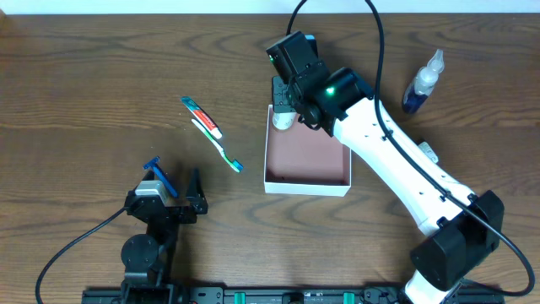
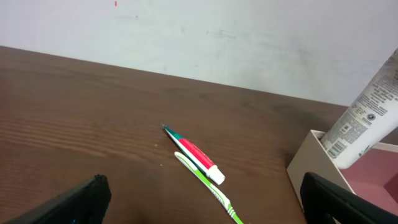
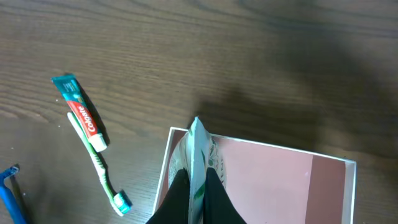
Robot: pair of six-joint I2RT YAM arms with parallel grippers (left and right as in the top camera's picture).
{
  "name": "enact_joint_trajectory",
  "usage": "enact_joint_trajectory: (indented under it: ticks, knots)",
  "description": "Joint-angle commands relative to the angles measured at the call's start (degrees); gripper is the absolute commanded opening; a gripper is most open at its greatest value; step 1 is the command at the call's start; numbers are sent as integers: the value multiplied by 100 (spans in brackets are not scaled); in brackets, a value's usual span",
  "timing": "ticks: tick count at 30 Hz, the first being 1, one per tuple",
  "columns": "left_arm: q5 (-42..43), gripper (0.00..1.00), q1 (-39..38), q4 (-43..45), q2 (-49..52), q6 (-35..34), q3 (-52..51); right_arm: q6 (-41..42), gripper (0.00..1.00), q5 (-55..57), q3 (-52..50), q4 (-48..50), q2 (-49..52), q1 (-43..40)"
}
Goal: Pack container
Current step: 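Carry the white tube with right gripper over the box's back-left corner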
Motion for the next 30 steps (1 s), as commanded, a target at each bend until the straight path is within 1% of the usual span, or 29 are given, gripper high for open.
enact_joint_trajectory:
  ticks: [1, 20, 23, 26, 30]
  knots:
    - [63, 98, -13, -208, -2, 98, -90, 85, 2, 179, 74, 111, -17, 26]
    - [66, 98, -13, -208, -2, 98, -90, 87, 2, 173, 74, 225, 444, 28]
    - [63, 98, -13, -208, -2, 98, -90, 85, 6, 170, 74, 267, 479, 28]
    - [63, 98, -13, -208, -2, 98, -90, 85, 24, 129, 74, 297, 490, 28]
    - [63, 98, -13, -208, -2, 98, -90, 83, 30, 87, 74, 352, 490, 33]
